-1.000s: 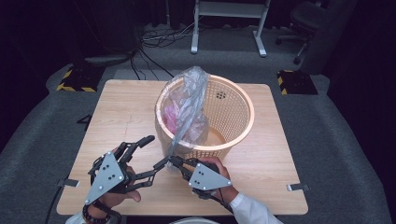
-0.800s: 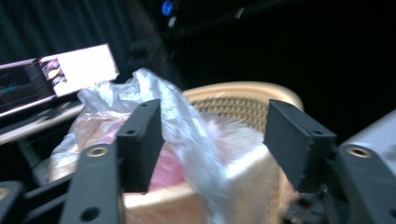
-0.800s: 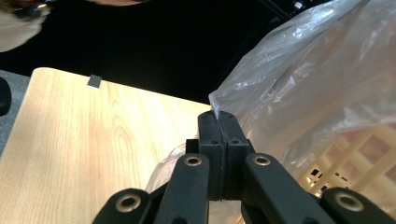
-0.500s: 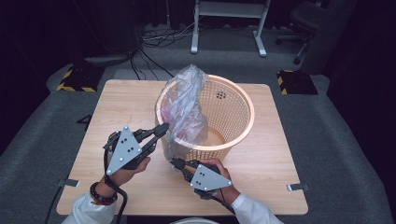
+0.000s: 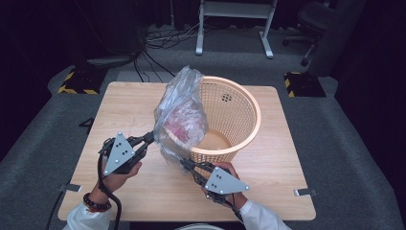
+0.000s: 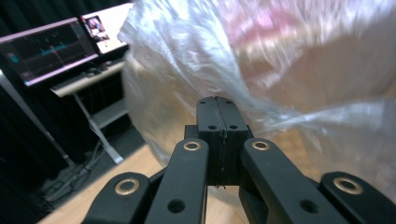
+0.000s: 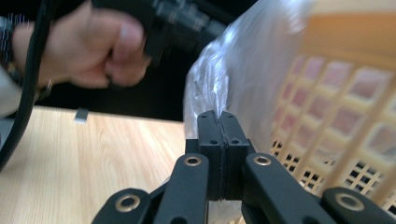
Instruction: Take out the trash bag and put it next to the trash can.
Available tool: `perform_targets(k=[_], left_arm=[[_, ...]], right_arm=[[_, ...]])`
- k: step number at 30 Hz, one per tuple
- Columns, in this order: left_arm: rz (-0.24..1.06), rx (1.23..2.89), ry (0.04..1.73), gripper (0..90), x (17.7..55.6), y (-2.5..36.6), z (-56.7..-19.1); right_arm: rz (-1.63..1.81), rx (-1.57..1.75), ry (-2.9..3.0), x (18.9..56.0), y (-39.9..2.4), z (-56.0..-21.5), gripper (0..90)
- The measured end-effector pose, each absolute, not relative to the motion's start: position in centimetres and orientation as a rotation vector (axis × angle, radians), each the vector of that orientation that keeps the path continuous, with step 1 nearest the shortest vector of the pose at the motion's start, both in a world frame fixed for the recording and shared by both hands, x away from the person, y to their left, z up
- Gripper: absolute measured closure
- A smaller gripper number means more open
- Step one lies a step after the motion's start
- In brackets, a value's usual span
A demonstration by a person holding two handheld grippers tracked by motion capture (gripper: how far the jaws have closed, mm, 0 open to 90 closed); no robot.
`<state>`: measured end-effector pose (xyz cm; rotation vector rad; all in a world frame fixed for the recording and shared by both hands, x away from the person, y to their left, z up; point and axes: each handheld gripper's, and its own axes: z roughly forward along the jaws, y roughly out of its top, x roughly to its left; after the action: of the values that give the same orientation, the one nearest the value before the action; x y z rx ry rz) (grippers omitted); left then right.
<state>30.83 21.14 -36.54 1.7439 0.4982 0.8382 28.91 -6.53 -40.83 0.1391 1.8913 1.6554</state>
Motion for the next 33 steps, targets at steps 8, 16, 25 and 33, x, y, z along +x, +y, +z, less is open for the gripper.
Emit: perform_targets(k=[8,16,25,33], left_arm=[[0.748,1.818,0.453,89.2,30.0,18.9,-39.0],[0.708,1.821,0.395,84.9,29.4,18.1,-39.5],[0.532,1.749,0.375,37.2,29.9,19.1,-39.4],[0.477,1.587,0.551,18.8,31.0,19.5,-37.1]], right_arm=[[1.744,0.236,1.749,28.7,-6.6,-40.0,85.7],[1.825,0.311,1.748,29.0,-5.6,-39.4,79.7],[1.835,0.378,1.790,29.9,-6.0,-39.9,90.0],[1.775,0.340,1.836,29.9,-5.6,-40.7,90.0]])
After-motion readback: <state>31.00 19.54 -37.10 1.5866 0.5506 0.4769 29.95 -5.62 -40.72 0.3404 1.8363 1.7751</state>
